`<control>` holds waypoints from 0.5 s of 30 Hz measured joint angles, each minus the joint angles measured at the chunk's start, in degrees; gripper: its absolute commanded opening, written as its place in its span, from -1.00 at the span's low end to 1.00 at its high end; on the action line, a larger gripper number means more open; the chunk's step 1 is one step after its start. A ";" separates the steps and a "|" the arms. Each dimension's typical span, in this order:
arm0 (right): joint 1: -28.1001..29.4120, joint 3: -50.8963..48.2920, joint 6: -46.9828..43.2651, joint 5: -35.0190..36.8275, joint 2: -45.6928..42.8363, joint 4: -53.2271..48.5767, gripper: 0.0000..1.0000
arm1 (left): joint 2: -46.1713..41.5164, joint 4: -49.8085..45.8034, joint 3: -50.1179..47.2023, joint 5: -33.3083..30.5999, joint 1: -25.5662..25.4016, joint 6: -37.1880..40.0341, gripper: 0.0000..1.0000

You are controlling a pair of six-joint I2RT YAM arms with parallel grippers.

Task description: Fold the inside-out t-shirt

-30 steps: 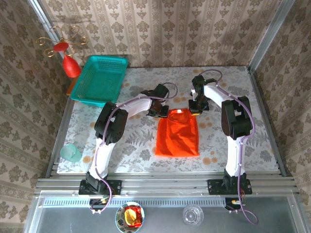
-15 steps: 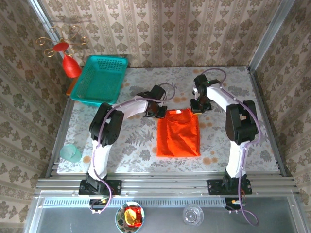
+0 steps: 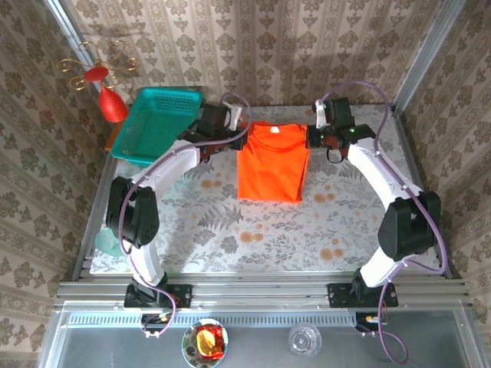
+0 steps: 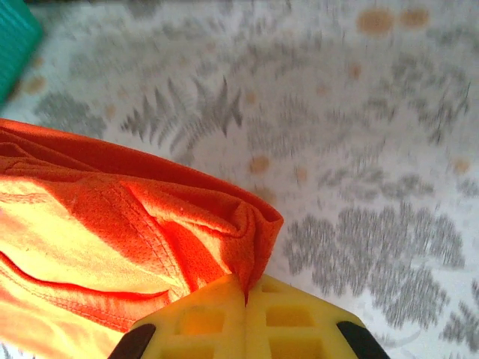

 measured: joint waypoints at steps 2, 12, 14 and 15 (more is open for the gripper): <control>-0.17 2.08 -0.72 0.00 -0.13 1.97 -1.00 | -0.39 1.86 1.25 1.03 0.76 1.86 -1.00; -0.42 -7.67 -2.89 -4.87 -11.37 8.31 -1.00 | -13.57 16.74 -16.76 8.74 0.90 5.18 -1.00; -0.35 -14.05 -2.38 -6.64 -15.32 8.24 -1.00 | -16.13 18.95 -23.74 9.99 0.11 5.16 -1.00; -0.24 -17.55 -1.75 -7.67 -17.42 8.15 -1.00 | -17.33 19.76 -27.43 10.40 -0.52 5.14 -1.00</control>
